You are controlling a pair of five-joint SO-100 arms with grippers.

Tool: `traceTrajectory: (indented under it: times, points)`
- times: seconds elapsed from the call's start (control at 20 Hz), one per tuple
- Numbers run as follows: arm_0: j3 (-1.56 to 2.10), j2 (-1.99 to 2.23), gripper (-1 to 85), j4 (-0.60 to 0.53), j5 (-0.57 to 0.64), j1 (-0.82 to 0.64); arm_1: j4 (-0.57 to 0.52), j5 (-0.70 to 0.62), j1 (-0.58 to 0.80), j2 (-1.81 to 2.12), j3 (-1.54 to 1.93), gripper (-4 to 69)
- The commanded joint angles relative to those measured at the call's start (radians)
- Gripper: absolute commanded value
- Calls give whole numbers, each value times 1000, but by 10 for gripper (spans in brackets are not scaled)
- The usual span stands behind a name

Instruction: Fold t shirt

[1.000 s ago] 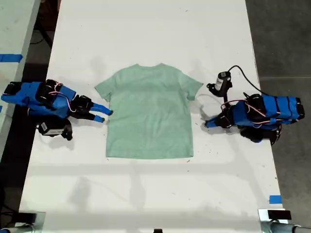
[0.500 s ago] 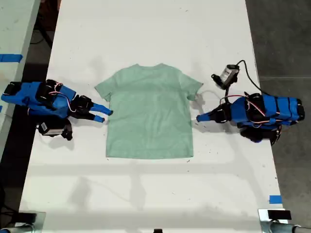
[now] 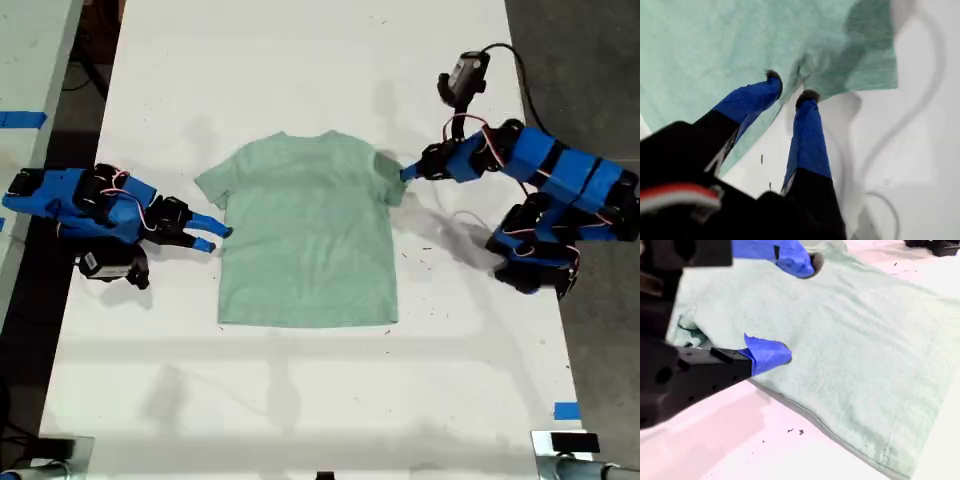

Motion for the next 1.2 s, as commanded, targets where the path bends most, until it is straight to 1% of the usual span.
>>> traceTrajectory:
  times: [0.0,0.05,0.1,0.15,0.25,0.3,0.5,0.6,0.65,0.7,0.75,1.0,1.1,1.15]
  points:
    - [43,6,242,-9,-9,8,87,-61,156,-173,-221,199]
    - [43,6,242,-9,-9,8,129,-55,183,-318,-278,228]
    - [43,6,242,-9,-9,8,126,-44,195,-434,-298,234]
    - [43,6,242,-9,-9,8,84,-17,204,-502,-276,242]
    - [43,6,242,-9,-9,8,-107,49,212,-517,-126,237]
    - [43,6,242,-9,-9,8,-183,81,204,-517,-74,236]
    - [43,6,242,-9,-9,8,-345,198,158,-460,67,229]
    - [43,6,242,-9,-9,8,-414,209,173,-430,144,204]
    - [43,6,242,-9,-9,8,-426,201,183,-426,158,161]
    - [43,6,242,-9,-9,8,-436,189,186,-423,163,83]
    - [43,6,242,-9,-9,8,-437,181,186,-422,163,19]
    - [43,6,242,-9,-9,8,-425,147,173,-422,124,19]
    - [43,6,242,-9,-9,8,-391,140,173,-422,95,19]
    - [43,6,242,-9,-9,8,-357,137,172,-422,72,45]
